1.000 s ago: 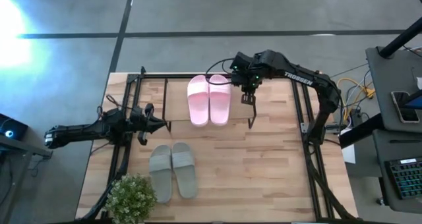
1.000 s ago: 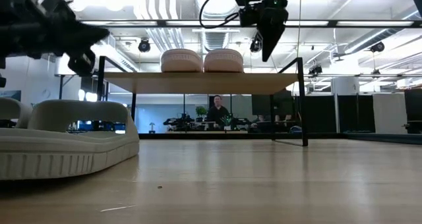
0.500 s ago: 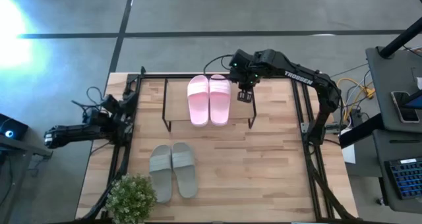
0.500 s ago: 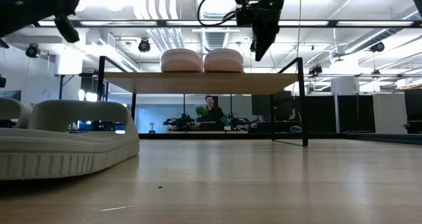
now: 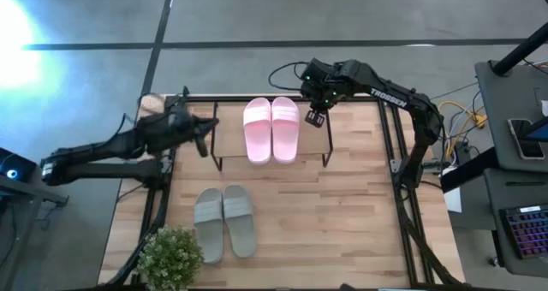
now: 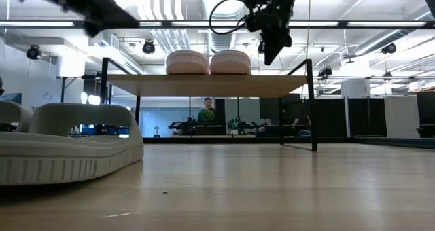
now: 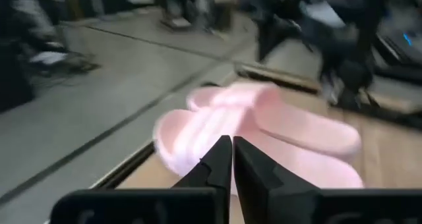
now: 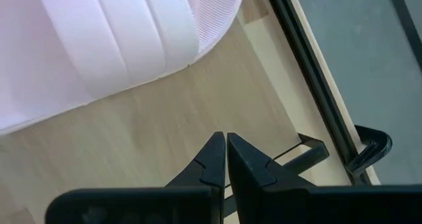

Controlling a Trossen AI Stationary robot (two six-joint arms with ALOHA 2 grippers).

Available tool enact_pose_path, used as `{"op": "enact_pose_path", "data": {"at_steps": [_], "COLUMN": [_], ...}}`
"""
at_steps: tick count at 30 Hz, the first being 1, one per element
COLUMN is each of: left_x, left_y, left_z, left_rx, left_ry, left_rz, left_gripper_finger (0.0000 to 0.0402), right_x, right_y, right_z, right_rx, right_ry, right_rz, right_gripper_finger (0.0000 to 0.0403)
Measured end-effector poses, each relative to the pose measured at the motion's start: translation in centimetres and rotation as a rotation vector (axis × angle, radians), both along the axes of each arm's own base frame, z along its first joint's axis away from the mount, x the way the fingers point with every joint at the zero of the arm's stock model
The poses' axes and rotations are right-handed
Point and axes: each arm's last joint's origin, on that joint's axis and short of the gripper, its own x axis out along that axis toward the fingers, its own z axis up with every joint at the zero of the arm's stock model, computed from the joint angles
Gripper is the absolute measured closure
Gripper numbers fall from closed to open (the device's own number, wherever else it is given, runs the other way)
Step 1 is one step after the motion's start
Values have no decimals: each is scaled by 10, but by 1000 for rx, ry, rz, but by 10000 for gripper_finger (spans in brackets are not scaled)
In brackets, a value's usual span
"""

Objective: Pick and place slides into the shelf
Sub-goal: Adjust the pink slides on the shelf

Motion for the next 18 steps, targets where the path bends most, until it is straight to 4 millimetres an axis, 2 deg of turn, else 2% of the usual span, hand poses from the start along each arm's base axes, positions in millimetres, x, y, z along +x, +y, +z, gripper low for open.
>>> {"op": "enact_pose_path", "data": {"at_steps": [4, 7, 10, 18], "left_x": [23, 29, 30, 43], "left_y": [23, 46, 65, 83], "left_z": [-2, -17, -21, -9], "left_rx": [-38, -162, -255, -211], "left_ry": [112, 149, 100, 177], "left_rz": [-77, -115, -187, -213], "left_gripper_finger": [401, 401, 401, 401], "right_x": [-1, -1, -1, -1], "right_y": [-1, -1, -1, -1], "right_z": [0, 0, 0, 0], "right_rx": [1, 1, 2, 1], "right_ry": [1, 2, 4, 6], "right_rz": [-4, -3, -3, 2], "right_gripper_finger": [394, 394, 394, 394]}}
